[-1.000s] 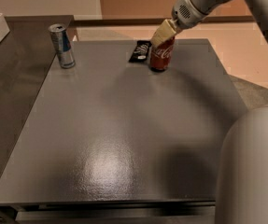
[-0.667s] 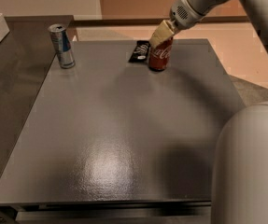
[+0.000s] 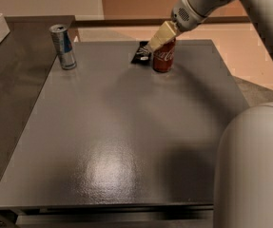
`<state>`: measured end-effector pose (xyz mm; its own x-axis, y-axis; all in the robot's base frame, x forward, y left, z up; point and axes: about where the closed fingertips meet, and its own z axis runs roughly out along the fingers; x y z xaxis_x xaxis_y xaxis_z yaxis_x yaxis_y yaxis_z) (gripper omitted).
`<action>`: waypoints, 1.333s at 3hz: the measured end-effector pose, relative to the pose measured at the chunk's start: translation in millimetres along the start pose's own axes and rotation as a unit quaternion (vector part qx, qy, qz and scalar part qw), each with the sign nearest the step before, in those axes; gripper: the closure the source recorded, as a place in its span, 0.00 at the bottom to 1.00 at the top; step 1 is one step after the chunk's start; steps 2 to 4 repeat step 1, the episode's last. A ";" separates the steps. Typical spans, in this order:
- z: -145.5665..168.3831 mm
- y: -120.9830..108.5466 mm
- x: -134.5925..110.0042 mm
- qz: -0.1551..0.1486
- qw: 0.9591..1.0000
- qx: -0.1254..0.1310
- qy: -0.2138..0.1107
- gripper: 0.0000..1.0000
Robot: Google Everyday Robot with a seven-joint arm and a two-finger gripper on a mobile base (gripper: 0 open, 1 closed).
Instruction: Move coke can near rxbar chocolate
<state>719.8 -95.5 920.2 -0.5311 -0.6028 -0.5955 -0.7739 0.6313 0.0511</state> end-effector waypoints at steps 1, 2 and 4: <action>0.2 0.0 0.0 0.000 1.000 0.000 0.000 0.00; 0.2 0.0 0.0 0.000 1.000 0.000 0.000 0.00; 0.2 0.0 0.0 0.000 1.000 0.000 0.000 0.00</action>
Offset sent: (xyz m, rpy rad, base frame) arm 0.0000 0.0000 0.0000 0.0000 0.0000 0.0000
